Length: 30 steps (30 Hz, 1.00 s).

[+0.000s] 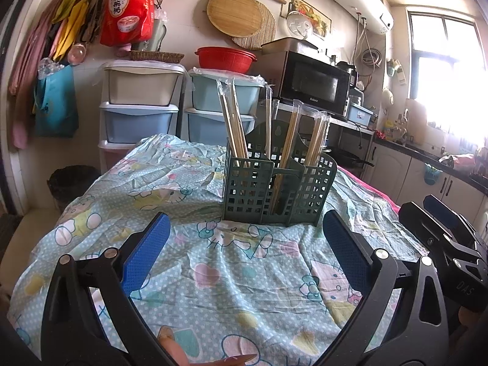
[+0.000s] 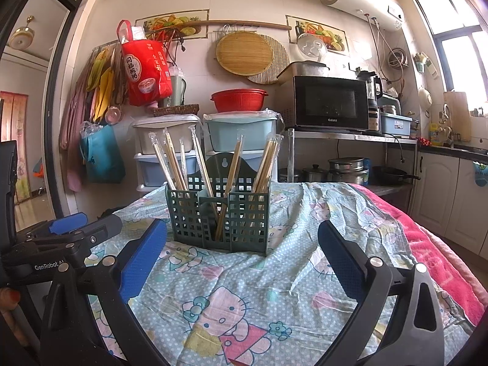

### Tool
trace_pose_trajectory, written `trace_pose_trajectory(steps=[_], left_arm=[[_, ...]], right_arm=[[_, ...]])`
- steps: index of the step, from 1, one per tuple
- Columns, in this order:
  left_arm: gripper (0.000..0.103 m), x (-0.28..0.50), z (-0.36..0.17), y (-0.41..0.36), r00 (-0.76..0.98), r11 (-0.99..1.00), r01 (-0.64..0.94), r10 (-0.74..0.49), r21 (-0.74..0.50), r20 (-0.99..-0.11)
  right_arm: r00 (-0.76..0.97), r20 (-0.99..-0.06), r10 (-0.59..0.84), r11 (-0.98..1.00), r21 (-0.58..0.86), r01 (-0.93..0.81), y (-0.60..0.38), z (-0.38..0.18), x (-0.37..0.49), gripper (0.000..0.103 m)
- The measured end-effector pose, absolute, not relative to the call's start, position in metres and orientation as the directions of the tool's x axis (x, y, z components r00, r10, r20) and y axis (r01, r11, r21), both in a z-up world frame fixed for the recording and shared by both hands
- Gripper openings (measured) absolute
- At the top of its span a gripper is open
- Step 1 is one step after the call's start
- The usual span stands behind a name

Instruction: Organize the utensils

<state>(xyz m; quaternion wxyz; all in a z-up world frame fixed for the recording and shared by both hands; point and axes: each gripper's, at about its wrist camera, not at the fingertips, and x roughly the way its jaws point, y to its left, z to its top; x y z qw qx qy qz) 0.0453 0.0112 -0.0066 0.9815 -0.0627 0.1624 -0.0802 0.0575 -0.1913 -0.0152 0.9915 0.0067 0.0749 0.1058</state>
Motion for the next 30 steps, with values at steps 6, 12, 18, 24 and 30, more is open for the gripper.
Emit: trace_pose_trajectory(steps=[6, 12, 18, 24, 30], left_arm=[[0.092, 0.0438, -0.0052, 0.0106, 0.935, 0.979, 0.135, -0.176, -0.151, -0.309], [0.092, 0.0439, -0.0053, 0.0113, 0.934, 0.979, 0.13, -0.173, -0.154, -0.314], [0.092, 0.0443, -0.0062, 0.0128, 0.934, 0.98, 0.115, -0.162, -0.162, -0.319], [0.092, 0.0465, -0.0071, 0.012, 0.932, 0.982, 0.095, -0.145, -0.162, -0.332], [0.092, 0.0493, -0.0094, 0.014, 0.928, 0.986, 0.06, -0.113, -0.155, -0.355]], right_arm=[[0.967, -0.148, 0.21, 0.978, 0.028, -0.208, -0.1913, -0.0155, 0.057, 0.096], [0.968, -0.145, 0.204, 0.979, 0.023, -0.203, -0.1916, -0.0165, 0.0565, 0.096], [0.967, -0.151, 0.203, 0.979, 0.033, -0.2, -0.1914, -0.0175, 0.0579, 0.096], [0.968, -0.159, 0.194, 0.981, 0.034, -0.191, -0.1907, -0.0171, 0.0603, 0.096], [0.965, -0.173, 0.198, 0.98, 0.041, -0.194, -0.1904, -0.0178, 0.0627, 0.096]])
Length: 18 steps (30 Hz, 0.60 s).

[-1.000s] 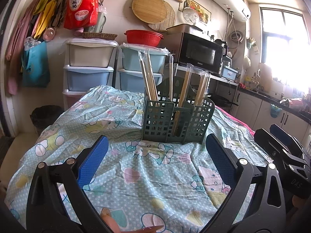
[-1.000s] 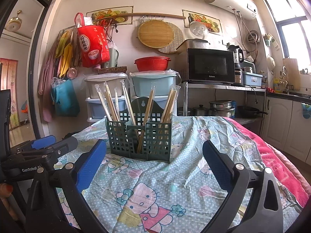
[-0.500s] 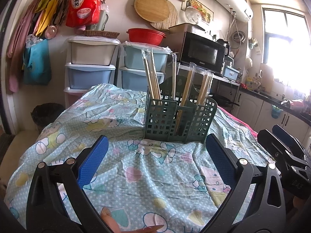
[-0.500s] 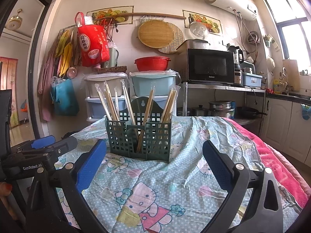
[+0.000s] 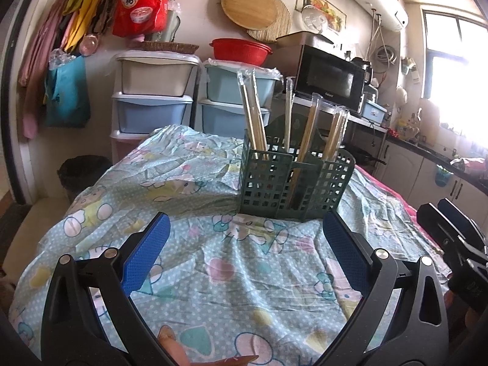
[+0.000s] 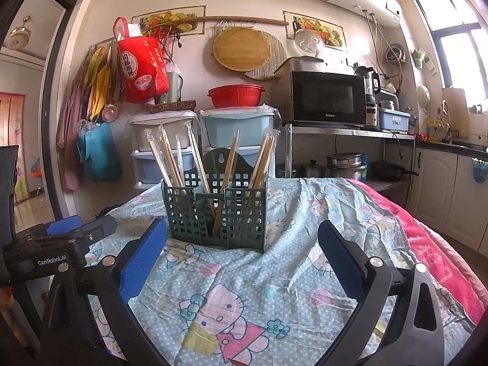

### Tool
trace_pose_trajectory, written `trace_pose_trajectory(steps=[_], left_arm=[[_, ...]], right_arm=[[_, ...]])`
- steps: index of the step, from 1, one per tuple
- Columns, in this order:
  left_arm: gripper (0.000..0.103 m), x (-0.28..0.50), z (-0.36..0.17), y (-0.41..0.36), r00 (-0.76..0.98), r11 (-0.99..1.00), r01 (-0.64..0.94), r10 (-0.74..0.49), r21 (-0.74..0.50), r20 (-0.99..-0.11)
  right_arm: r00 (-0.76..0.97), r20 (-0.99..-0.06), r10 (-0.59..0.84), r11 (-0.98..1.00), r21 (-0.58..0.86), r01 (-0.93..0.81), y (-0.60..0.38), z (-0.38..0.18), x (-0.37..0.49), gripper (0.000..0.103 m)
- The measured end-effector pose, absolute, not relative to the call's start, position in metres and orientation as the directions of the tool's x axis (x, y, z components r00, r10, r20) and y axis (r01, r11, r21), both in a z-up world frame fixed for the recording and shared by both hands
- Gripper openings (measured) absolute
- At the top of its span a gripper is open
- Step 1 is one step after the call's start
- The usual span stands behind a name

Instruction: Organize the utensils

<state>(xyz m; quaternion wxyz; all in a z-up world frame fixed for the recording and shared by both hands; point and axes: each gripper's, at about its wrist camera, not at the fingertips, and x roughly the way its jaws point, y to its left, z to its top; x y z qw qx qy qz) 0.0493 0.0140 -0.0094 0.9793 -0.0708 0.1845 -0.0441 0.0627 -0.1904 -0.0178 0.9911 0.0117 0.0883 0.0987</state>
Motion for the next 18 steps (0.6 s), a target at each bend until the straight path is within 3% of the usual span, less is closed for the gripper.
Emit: trace_pose_trajectory(steps=[10, 15, 18], left_arm=[[0.092, 0.049, -0.011, 0.02, 0.927, 0.985, 0.034, -0.094, -0.169, -0.363], [0.092, 0.065, -0.008, 0.035, 0.87, 0.977, -0.007, -0.099, -0.214, -0.482], [0.092, 0.088, -0.007, 0.06, 0.806, 0.968, -0.078, -0.079, -0.238, -0.586]], right_arm=[[0.965, -0.181, 0.191, 0.981, 0.047, -0.186, -0.192, -0.018, 0.065, 0.096], [0.956, -0.226, 0.188, 0.981, 0.083, -0.173, -0.2, -0.014, 0.072, 0.096], [0.937, -0.328, 0.125, 0.989, 0.112, -0.092, -0.225, -0.008, 0.097, 0.096]])
